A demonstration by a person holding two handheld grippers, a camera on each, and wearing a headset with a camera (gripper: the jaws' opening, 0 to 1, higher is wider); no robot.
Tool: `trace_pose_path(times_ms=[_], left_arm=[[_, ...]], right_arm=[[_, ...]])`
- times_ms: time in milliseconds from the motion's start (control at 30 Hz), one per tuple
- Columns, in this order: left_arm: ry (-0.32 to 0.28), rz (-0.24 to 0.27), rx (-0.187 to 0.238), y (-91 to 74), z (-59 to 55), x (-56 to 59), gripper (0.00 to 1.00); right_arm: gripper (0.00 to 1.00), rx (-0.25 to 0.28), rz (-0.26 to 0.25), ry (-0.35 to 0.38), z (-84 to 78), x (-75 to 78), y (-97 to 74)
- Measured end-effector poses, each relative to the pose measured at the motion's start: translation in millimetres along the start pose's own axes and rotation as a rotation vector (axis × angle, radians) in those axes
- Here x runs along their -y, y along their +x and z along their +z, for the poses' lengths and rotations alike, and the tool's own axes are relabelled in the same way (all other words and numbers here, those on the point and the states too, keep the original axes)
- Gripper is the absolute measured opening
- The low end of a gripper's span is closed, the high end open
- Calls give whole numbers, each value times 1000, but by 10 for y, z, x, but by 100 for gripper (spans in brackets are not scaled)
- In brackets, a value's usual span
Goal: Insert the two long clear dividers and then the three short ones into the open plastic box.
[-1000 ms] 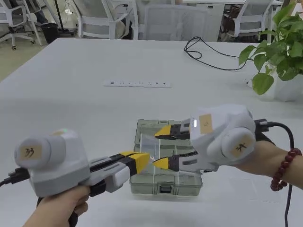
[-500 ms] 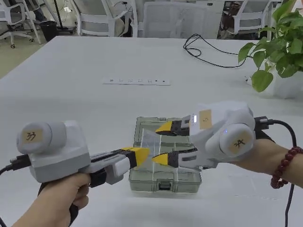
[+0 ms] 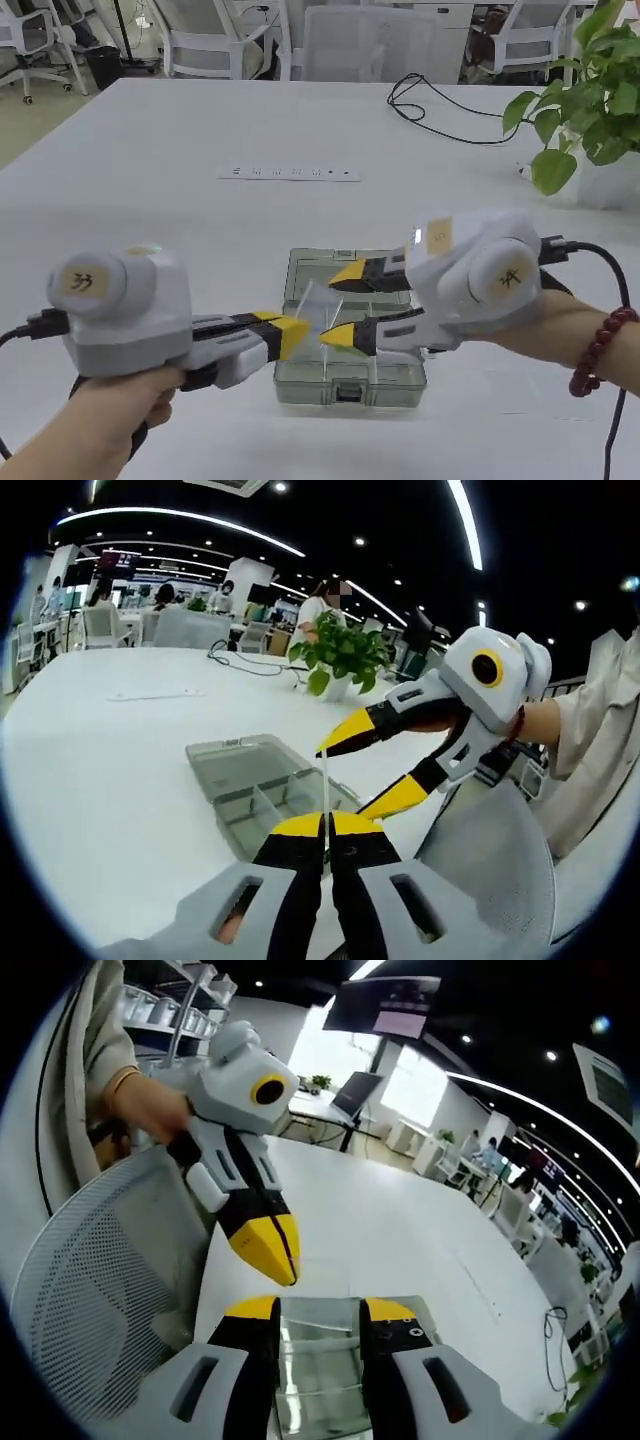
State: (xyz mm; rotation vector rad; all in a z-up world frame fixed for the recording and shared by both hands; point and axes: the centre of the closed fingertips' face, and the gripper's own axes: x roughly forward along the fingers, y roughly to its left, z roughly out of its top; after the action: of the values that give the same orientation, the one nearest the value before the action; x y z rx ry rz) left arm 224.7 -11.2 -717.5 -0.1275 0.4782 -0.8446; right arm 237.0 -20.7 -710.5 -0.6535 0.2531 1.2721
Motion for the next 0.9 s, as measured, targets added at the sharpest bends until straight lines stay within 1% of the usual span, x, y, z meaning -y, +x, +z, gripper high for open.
trace_pose_path(times_ms=[33, 100, 133, 233, 267, 300, 333, 400, 433, 467, 500, 533, 600, 700, 800, 900], left_arm=[[-4, -3, 1, 2, -1, 1, 0], [18, -21, -10, -1, -16, 6, 0], [51, -27, -24, -3, -34, 15, 0], [118, -46, -54, 2, -67, 56, 0], [125, -49, -58, 4, -70, 63, 0], [148, -51, -72, 4, -87, 63, 0], [156, -53, -76, 7, -93, 61, 0], [178, -63, -85, 10, -104, 69, 0], [213, -72, -99, 12, -120, 79, 0], [234, -74, -113, 11, -135, 80, 0], [239, -81, -110, 16, -130, 95, 0], [248, -99, -110, 17, -128, 114, 0], [264, -114, -109, 19, -118, 135, 0], [298, -131, -126, 19, -134, 166, 0], [334, -157, -142, 16, -165, 213, 0], [358, -188, -148, 14, -185, 268, 0]], right_arm=[[33, 3, 1, 13, 1, 6, -9], [32, 10, 16, 35, -3, 2, -23], [32, 13, 18, 44, -5, 7, -29], [30, 31, 52, 87, 6, -21, -58], [30, 31, 59, 96, 2, -25, -64], [30, 30, 75, 101, -6, -39, -73], [29, 30, 78, 103, -12, -38, -78], [28, 27, 114, 118, -25, -80, -91], [27, 31, 119, 128, -22, -82, -96], [27, 33, 130, 134, -25, -91, -101], [27, 28, 142, 139, -36, -107, -106], [27, 26, 143, 138, -45, -104, -108], [27, 17, 155, 131, -69, -119, -116], [26, 20, 188, 144, -78, -165, -138], [25, 21, 212, 142, -79, -203, -149], [23, 23, 240, 135, -84, -251, -163]])
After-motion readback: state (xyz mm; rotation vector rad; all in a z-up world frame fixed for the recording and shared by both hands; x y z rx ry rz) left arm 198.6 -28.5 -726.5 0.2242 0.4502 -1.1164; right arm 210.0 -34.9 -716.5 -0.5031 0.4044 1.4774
